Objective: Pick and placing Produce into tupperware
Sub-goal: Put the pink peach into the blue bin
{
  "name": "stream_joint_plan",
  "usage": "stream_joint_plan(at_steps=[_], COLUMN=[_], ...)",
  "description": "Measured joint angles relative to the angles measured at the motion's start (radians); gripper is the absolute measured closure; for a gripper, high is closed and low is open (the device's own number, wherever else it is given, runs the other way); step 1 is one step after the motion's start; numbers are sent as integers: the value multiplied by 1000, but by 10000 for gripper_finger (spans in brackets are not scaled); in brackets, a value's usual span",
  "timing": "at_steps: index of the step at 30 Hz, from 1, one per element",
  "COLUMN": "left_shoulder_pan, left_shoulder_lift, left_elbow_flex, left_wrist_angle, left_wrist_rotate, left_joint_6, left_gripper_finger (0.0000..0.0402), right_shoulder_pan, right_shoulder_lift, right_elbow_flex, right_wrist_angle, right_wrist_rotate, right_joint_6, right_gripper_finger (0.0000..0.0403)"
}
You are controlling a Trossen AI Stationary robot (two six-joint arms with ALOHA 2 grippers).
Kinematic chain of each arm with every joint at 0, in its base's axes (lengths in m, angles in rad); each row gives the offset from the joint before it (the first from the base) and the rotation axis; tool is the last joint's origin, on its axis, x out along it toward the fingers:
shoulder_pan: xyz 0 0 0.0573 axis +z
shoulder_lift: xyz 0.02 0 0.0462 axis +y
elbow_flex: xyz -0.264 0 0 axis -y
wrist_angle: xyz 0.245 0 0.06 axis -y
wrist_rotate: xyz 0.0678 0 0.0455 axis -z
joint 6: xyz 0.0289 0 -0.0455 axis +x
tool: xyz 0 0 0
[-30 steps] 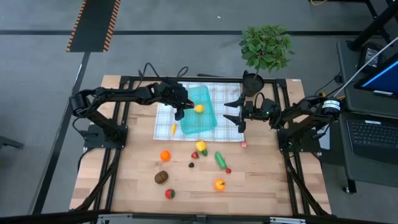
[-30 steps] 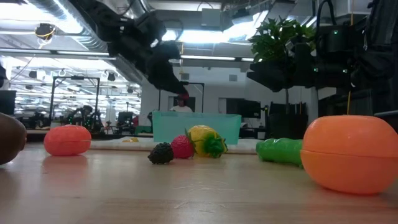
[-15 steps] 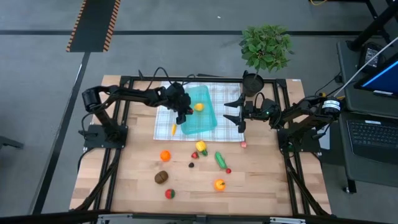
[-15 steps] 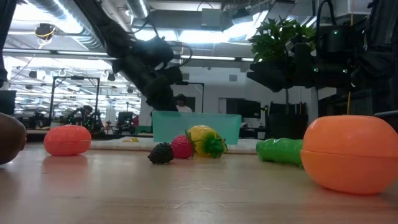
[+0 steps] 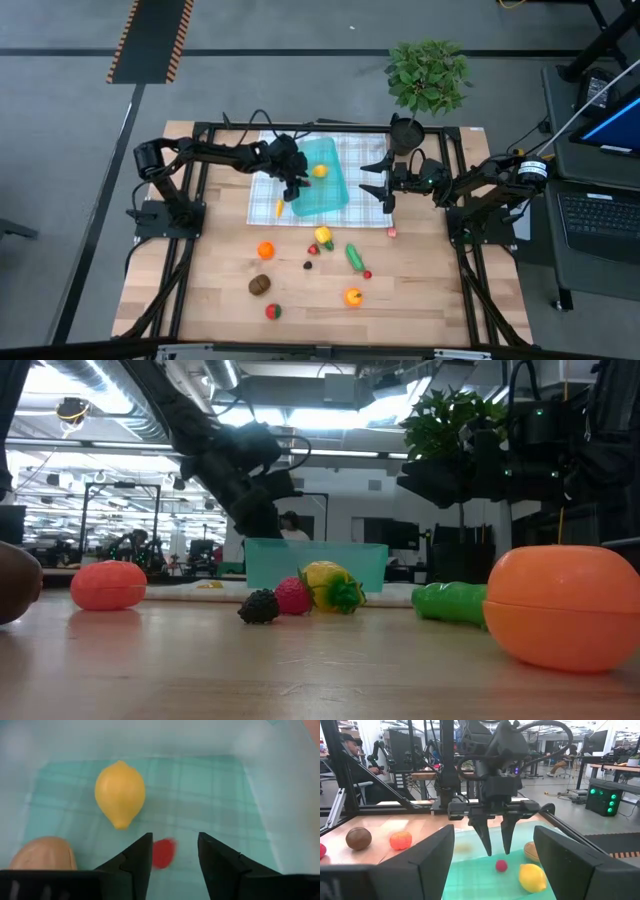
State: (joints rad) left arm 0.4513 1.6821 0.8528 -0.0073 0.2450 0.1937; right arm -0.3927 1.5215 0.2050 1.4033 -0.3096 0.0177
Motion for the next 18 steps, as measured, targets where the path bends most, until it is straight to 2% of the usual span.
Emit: stream_joint_plan(at_steps=[8,13,18], left_shoulder_pan=[-6,-10,-21], left_shoulder_lift=[-36,-122,-255], left_elbow_flex=[40,65,8], left_wrist_angle=[-44,-107,-113], left_wrist_rotate=[27,79,95], left_joint_6=[13,27,-4], left_gripper_finger=[244,248,258], right_shoulder_pan=[3,3,3], right_shoulder_lift=[0,0,0], right_elbow_flex=[0,0,0], right_wrist_angle=[0,-1,3], right_wrist_rotate=[0,0,-2], right_joint_6=[3,7,92], right_gripper_finger=[128,128,128])
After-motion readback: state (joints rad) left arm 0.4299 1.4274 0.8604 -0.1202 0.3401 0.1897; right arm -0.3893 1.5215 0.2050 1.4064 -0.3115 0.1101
